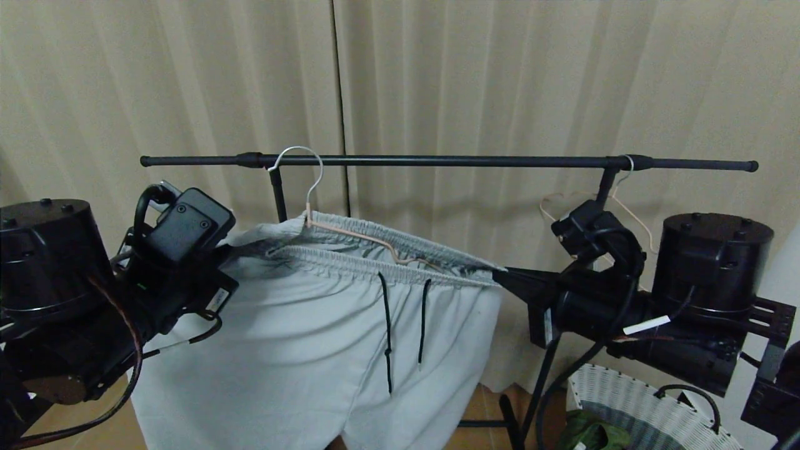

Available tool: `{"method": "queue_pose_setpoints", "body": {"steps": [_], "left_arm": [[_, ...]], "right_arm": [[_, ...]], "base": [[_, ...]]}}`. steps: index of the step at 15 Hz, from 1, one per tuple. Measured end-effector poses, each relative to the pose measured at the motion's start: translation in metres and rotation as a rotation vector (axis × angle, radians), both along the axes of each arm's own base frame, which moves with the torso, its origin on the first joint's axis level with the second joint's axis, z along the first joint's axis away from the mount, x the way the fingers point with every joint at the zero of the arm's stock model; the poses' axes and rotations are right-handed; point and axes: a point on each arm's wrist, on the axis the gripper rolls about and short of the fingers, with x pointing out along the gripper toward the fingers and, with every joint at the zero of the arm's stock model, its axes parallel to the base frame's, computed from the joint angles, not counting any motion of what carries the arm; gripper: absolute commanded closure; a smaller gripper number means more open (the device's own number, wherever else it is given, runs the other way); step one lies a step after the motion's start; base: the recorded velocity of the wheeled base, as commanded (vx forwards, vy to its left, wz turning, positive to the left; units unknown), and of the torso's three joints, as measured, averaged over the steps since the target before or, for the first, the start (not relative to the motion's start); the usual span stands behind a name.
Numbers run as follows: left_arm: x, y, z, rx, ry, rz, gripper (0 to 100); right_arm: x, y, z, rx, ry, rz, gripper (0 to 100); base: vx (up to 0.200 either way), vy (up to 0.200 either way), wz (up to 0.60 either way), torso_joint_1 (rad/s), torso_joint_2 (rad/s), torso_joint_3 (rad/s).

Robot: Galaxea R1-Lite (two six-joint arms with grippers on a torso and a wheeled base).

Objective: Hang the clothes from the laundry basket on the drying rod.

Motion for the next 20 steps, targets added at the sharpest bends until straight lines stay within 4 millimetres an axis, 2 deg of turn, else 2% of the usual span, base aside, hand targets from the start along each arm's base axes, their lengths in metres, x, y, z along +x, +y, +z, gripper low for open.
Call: {"method": "queue_pose_setpoints", "body": {"steps": [3,9,14,20], "left_arm": [[0.003,-0.001,0.002,-0.019,-0.008,0.005,100],[0.003,-0.017,-0.001,-0.135,0.010,-0.042,100],[0.006,-0.034,-0.002,-0.145,0.020,-0.096,100],[0.009,-0.057,-0.006,-0.164,-0.016,-0.171,100]], "right_arm": [[-0.011,0.003,0.000,-0.003,-0.001,0.030,0],[-0.013,0.005,0.010,-0.033,-0.091,0.062,0],[-0.005,0.012,0.027,-0.076,-0.209,0.113,0],[0.024,0.035,0.017,-0.132,-0.224,0.152,0]], "base": [[0.000,0.000,0.00,0.000,0.00,0.000],[0.000,0.000,0.00,0.000,0.00,0.000],[0.000,0.000,0.00,0.000,0.00,0.000],[0.000,0.000,0.00,0.000,0.00,0.000]]}}
